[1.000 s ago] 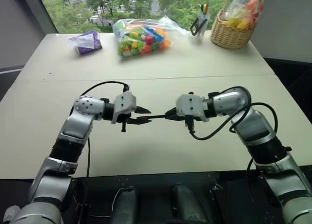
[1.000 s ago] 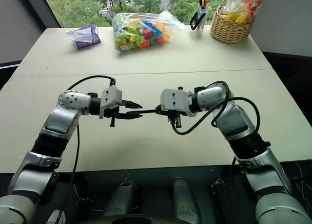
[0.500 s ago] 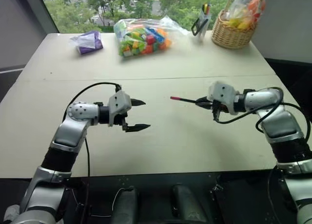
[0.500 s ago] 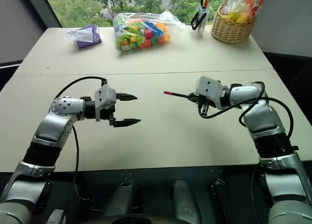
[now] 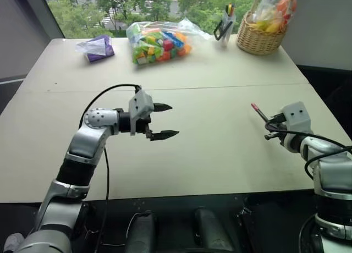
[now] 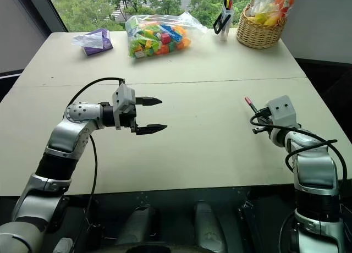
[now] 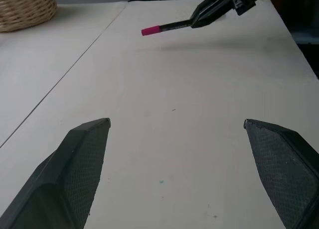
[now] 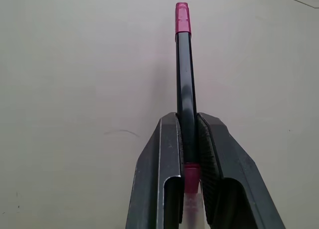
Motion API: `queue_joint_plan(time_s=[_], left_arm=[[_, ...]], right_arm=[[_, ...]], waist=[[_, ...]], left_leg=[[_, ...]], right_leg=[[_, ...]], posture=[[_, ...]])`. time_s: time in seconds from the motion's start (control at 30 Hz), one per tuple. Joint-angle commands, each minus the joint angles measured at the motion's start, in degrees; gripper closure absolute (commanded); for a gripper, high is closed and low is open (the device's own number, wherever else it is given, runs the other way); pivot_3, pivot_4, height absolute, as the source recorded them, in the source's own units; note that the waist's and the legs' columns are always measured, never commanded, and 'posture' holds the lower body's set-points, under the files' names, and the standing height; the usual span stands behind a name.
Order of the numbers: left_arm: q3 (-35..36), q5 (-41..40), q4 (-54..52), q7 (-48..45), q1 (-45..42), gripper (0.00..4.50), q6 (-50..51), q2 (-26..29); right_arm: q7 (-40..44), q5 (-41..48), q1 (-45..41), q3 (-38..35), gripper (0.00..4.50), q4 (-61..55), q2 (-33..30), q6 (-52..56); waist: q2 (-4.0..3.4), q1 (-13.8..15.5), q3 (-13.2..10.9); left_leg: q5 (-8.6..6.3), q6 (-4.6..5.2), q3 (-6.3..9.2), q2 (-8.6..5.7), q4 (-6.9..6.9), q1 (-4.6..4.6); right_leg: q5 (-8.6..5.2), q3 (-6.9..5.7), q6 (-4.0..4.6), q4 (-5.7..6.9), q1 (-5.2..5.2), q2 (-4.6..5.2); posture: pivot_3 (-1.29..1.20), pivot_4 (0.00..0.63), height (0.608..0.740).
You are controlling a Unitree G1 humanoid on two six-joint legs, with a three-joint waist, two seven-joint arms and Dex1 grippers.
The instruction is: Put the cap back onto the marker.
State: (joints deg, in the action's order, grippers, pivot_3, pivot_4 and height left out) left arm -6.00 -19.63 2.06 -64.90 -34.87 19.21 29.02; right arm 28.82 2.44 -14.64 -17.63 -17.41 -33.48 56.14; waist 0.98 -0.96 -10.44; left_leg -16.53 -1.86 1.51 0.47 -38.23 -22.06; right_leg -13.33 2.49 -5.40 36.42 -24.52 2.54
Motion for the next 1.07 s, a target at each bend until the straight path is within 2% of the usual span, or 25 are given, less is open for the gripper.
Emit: queue_joint_plan(time_s=[0.03, 0.3, 0.53, 0.6, 0.7, 0.83, 0.87, 1.0, 1.07], left_arm=[[3.1, -4.8, -3.6, -0.4, -2.3, 0.02, 3.5, 0.8], [6.7, -12.5, -11.2, 0.6, -3.3, 0.02, 13.4, 4.5], [6.0, -13.8, -14.6, 1.6, -0.7, 0.02, 15.7, 6.4], [5.3, -13.5, -14.4, 1.8, -0.3, 0.0, 15.5, 6.4], [4.6, -13.2, -14.3, 1.7, 0.1, 0.0, 15.3, 6.5], [3.9, -13.1, -14.0, 0.6, 0.4, 0.0, 15.1, 7.2], [3.8, -13.3, -13.9, 0.4, 0.4, 0.0, 15.1, 7.4], [3.5, -13.6, -13.5, -0.9, 0.5, 0.0, 15.0, 8.2], [3.4, -13.4, -13.0, -1.6, 0.5, 0.0, 14.5, 8.3]], right_arm=[[-2.2, 1.5, 0.1, -2.4, 4.5, -3.3, 0.5, 1.4], [-5.0, 3.7, 1.6, -2.7, 4.5, -2.6, 1.3, 2.0], [-7.3, 5.1, 2.1, -2.5, 4.5, -0.4, 2.5, 0.6], [-7.8, 5.4, 2.2, -2.2, 3.53, 0.6, 2.9, -0.2], [-8.0, 5.8, 2.6, -1.9, 2.29, 1.1, 3.0, -0.7], [-7.8, 6.7, 3.1, -2.3, 0.15, -0.1, 2.2, 0.3], [-7.7, 6.9, 3.3, -2.6, 0.01, -0.6, 1.8, 0.6], [-5.6, 8.0, 4.3, -3.1, 0.01, -6.5, -3.0, 2.9], [-5.1, 9.9, 3.4, -5.1, 0.01, -11.0, -4.9, 7.7]], waist=[[0.0, 0.0, 0.0], [0.0, 0.0, 0.0], [0.0, 0.0, 0.0], [0.0, 0.0, 0.0], [0.0, 0.0, 0.0], [0.0, 0.0, 0.0], [0.0, 0.0, 0.0], [-0.03, 0.1, 0.0], [-0.03, 0.1, 0.0]], left_leg=[[0.0, 0.0, 0.01, 0.0, 0.0, 0.0], [0.0, 0.0, 0.01, 0.0, 0.0, -0.02], [0.0, 0.0, 0.01, 0.0, 0.0, -0.02], [0.0, 0.0, 0.01, 0.0, 0.0, -0.02], [0.0, 0.0, 0.0, 0.0, 0.0, -0.02], [0.0, 0.0, 0.0, 0.0, 0.0, -0.02], [0.0, 0.0, 0.0, 0.0, 0.0, -0.02], [0.0, 0.0, -0.01, 0.0, 0.0, -0.03], [0.0, 0.0, 0.0, 0.0, 0.0, -0.03]], right_leg=[[0.0, 0.0, 0.0, 0.0, 0.0, 0.0], [0.0, 0.0, 0.0, -0.02, 0.0, 0.01], [0.0, 0.0, 0.0, -0.02, 0.0, 0.0], [0.0, 0.0, 0.0, -0.02, 0.0, 0.0], [0.0, 0.0, 0.0, -0.03, 0.0, 0.0], [0.0, 0.0, 0.0, -0.03, 0.0, 0.0], [0.0, 0.0, 0.0, -0.03, 0.0, 0.0], [-0.01, 0.0, 0.0, -0.04, 0.0, 0.01], [-0.01, 0.0, 0.0, -0.05, 0.0, 0.01]], posture=[[0.0, 0.15, 0.74], [0.0, 0.15, 0.74], [0.0, 0.15, 0.74], [0.0, 0.15, 0.74], [0.0, 0.15, 0.74], [0.0, 0.15, 0.74], [0.0, 0.15, 0.74], [0.0, 0.15, 0.74], [0.0, 0.15, 0.74]])
